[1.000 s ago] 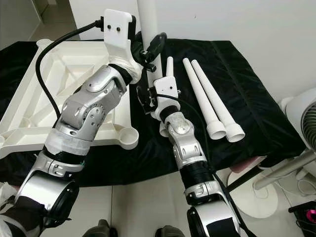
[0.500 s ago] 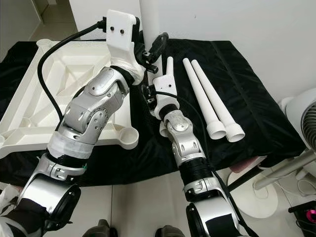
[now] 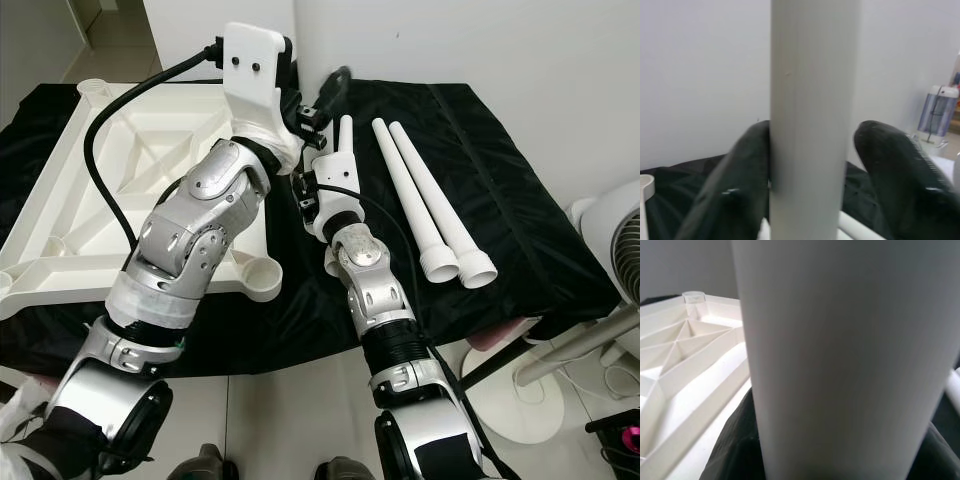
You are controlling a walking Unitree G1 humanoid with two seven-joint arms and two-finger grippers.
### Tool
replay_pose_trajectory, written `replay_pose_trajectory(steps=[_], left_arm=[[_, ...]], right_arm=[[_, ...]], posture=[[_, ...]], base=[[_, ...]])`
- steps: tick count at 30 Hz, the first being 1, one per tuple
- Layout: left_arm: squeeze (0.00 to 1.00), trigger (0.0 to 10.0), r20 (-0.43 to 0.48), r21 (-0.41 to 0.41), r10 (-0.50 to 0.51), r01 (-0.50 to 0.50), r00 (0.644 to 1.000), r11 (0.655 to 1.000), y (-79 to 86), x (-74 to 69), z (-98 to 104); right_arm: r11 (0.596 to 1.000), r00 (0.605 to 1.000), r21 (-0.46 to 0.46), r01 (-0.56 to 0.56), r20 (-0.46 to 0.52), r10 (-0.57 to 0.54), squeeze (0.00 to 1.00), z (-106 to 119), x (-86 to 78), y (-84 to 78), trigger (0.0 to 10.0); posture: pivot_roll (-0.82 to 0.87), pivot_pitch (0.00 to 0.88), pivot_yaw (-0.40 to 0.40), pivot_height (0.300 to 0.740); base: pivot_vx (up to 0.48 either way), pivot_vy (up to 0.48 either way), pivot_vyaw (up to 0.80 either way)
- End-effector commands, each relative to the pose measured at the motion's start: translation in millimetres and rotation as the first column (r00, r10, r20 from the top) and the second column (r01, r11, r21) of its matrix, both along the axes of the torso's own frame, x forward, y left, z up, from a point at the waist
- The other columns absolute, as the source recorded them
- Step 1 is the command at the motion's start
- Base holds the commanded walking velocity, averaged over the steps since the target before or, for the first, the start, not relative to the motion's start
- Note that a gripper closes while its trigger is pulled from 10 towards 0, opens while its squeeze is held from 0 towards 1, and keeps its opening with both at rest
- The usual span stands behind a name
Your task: Building children table
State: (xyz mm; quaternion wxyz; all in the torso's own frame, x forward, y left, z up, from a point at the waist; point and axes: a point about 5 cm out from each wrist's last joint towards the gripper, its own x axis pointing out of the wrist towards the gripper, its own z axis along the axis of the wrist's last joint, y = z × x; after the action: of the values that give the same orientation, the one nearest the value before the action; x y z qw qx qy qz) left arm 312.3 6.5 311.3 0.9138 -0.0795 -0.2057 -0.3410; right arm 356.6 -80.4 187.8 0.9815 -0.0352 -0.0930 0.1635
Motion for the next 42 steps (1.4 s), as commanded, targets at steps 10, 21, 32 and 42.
replay_pose_trajectory(steps=[10,21,32,42], left_arm=[[0.00,10.0,0.003,-0.059,-0.088,0.088,0.996,0.994,-1.8,-8.5,6.6],[0.00,10.0,-0.035,-0.024,0.002,-0.003,0.999,1.000,40.0,0.7,-17.2],[0.00,10.0,0.043,0.312,0.053,-0.063,0.998,0.948,77.0,-2.4,-62.2],[0.00,10.0,-0.126,0.480,-0.092,0.142,0.988,0.866,99.2,-22.6,-110.8]], right_arm=[[0.982,0.997,0.182,0.043,-0.067,-0.032,0.00,1.9,3.7,-5.7,10.0],[0.944,0.988,0.293,0.153,-0.029,-0.152,0.00,6.9,1.9,-43.8,10.0],[0.947,0.986,0.277,0.162,0.002,-0.169,0.00,7.8,-4.3,-54.7,10.0],[0.951,0.984,0.259,0.171,0.006,-0.179,0.00,5.6,-8.4,-60.2,10.0]], posture=[[-0.03,0.000,-0.015,0.740],[-0.03,0.000,-0.011,0.740],[-0.02,0.032,-0.005,0.740],[-0.03,0.051,0.002,0.740]], base=[[0.000,0.000,0.00],[0.000,0.000,0.00],[0.000,0.000,0.00],[0.000,0.000,0.00]])
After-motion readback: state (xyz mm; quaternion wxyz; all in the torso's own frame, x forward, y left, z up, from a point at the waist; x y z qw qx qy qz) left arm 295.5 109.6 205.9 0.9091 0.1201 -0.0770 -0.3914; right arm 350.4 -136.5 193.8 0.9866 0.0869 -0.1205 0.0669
